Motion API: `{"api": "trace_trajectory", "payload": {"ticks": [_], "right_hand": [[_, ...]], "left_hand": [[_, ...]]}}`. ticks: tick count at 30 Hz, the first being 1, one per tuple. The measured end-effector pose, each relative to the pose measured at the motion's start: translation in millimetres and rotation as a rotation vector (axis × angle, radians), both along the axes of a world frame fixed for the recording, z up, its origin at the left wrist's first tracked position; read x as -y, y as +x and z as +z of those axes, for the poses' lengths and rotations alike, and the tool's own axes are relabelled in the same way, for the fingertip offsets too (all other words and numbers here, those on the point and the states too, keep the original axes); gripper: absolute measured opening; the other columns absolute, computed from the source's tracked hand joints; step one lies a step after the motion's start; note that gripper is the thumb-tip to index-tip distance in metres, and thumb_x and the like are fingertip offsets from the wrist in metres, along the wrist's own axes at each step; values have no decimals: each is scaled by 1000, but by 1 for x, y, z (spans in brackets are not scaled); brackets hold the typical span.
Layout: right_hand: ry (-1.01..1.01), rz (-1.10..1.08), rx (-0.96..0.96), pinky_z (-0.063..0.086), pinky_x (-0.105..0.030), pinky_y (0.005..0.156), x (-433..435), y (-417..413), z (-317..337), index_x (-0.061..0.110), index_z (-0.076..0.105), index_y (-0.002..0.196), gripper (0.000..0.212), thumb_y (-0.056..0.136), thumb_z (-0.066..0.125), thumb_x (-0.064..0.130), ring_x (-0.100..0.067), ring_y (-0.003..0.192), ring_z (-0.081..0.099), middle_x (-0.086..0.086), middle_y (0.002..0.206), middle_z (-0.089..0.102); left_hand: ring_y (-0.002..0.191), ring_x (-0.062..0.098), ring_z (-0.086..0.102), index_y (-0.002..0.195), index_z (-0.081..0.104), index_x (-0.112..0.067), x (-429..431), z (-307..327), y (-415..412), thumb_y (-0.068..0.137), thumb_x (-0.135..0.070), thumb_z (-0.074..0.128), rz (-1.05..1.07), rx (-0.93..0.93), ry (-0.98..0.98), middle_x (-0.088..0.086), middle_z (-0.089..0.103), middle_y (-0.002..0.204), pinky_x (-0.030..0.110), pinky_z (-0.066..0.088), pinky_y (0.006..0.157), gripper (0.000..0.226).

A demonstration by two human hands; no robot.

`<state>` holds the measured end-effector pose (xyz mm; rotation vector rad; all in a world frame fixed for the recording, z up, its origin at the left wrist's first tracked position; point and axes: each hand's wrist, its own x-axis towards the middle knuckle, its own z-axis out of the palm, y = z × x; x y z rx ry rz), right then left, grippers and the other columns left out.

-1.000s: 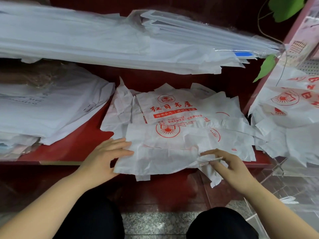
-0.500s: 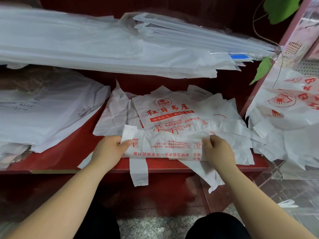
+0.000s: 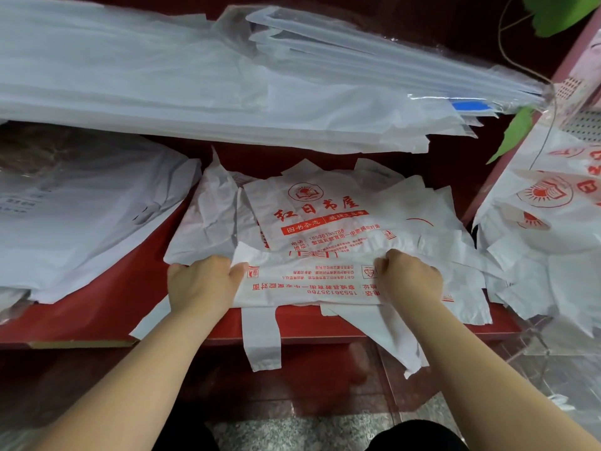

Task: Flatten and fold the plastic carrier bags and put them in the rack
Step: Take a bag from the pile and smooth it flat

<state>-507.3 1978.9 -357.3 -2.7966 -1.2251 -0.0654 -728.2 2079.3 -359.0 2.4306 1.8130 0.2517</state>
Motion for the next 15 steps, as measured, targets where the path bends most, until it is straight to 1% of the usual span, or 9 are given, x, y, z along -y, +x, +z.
{"api": "trace_trajectory", "payload": {"ticks": [2, 4, 6, 7, 8, 10, 11, 13, 15], "right_hand": [[-14, -6, 4, 32, -27, 72, -3, 1, -1, 14, 43, 82, 27, 98, 26, 27, -20, 67, 46, 5, 58, 36], [-35, -13, -1, 33, -27, 73, -5, 0, 0, 15, 43, 81, 27, 98, 26, 28, -20, 67, 46, 5, 58, 36], [-48, -17, -15, 34, -27, 73, -7, 1, 0, 15, 43, 81, 28, 98, 26, 28, -20, 67, 47, 5, 59, 37], [-57, -23, -22, 34, -27, 73, -8, 1, -1, 15, 43, 80, 28, 98, 26, 28, -20, 68, 47, 5, 59, 37], [-58, -25, -25, 34, -27, 73, -8, 1, -1, 15, 43, 80, 28, 98, 26, 28, -20, 68, 46, 4, 59, 37], [-62, -22, -24, 33, -27, 73, -9, 0, 1, 15, 42, 78, 29, 98, 26, 28, -20, 68, 46, 4, 59, 37], [-78, -25, -28, 33, -27, 73, -10, 0, 1, 15, 40, 75, 30, 99, 26, 28, -19, 68, 46, 4, 59, 37], [-95, -37, -26, 31, -27, 73, -11, 1, -1, 16, 33, 67, 34, 99, 26, 27, -20, 69, 46, 4, 59, 37], [-63, -41, -21, 31, -29, 76, -11, -1, -1, 14, 37, 74, 28, 98, 28, 25, -21, 69, 48, 3, 61, 41]], "left_hand": [[77, 20, 51, 81, 52, -18, -2, -2, -1, 95, -46, 35, 26, 5, 91, -3, 56, 72, 32, 24, 82, 35], [90, 29, 58, 96, 57, -12, -2, -9, 0, 90, -35, 54, -17, 169, 286, 7, 63, 90, 34, 21, 84, 24], [103, 32, 60, 111, 59, -7, 4, -10, 7, 84, -25, 58, -239, 339, 459, 12, 64, 109, 38, 22, 100, 33], [117, 28, 54, 124, 53, -10, 10, -7, 13, 86, -26, 50, -389, 305, 409, 8, 57, 126, 40, 16, 108, 41], [132, 20, 37, 137, 38, -15, 16, -6, 19, 92, -30, 37, -510, 215, 316, 0, 38, 143, 39, 6, 110, 48], [140, 5, -6, 146, 4, -26, 19, -10, 30, 94, -39, 7, -601, 32, 112, -12, -1, 151, 30, -16, 106, 54], [139, 4, -14, 146, -4, -26, 18, -13, 35, 95, -40, 0, -596, -46, 26, -11, -11, 152, 27, -20, 104, 53], [140, 7, -15, 146, -8, -24, 11, -18, 41, 100, -38, 7, -556, -87, -63, -6, -14, 154, 26, -18, 106, 50], [141, 10, -15, 146, -9, -23, 7, -19, 42, 100, -37, 11, -531, -114, -130, -4, -15, 154, 29, -16, 109, 52]]}}
